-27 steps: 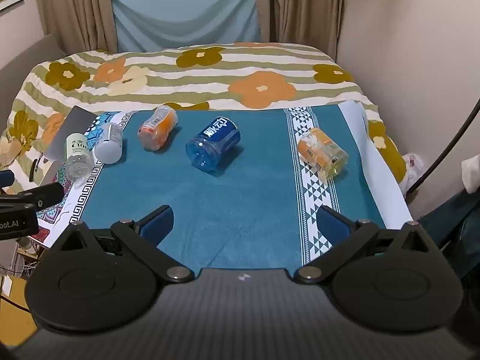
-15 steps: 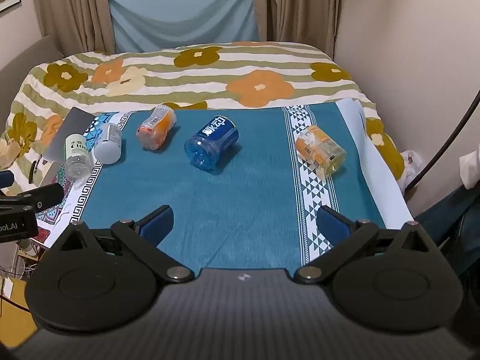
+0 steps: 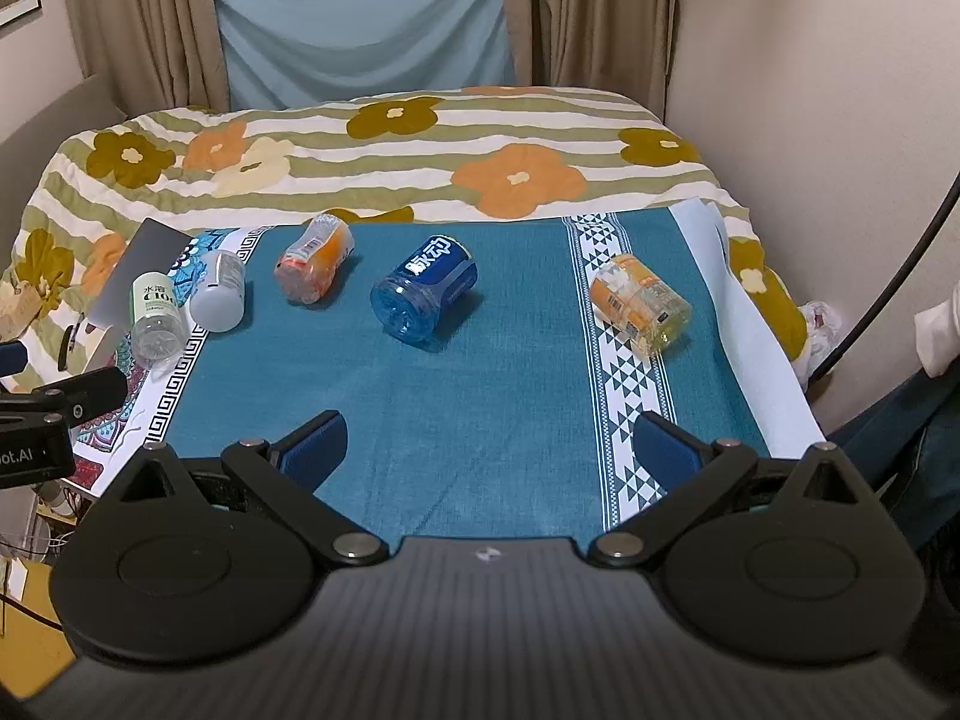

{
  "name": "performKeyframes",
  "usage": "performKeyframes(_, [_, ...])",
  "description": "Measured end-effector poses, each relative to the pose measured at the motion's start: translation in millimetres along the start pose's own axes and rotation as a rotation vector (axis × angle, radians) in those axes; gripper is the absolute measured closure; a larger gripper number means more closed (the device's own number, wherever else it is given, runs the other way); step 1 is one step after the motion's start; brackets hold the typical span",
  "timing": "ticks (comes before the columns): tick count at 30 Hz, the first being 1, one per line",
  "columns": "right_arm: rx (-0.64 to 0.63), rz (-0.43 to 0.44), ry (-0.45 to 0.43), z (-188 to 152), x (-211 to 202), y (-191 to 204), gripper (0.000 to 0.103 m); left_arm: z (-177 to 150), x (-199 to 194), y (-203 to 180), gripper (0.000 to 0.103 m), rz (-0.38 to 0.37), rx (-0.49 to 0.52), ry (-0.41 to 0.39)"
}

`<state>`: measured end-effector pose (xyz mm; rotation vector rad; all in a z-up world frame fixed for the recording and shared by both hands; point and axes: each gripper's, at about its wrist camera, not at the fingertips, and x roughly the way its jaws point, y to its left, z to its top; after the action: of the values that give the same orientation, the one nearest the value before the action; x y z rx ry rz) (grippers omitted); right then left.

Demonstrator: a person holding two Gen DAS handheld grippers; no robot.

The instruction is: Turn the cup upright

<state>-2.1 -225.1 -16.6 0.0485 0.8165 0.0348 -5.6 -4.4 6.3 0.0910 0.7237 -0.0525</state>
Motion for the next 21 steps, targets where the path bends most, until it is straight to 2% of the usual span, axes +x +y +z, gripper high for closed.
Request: performKeyframes(21, [0.001, 0.001, -0.003, 0.3, 0.6, 0.8, 0.0, 2.4, 1.5, -1.3, 0.0, -0.001, -0.002, 0.003])
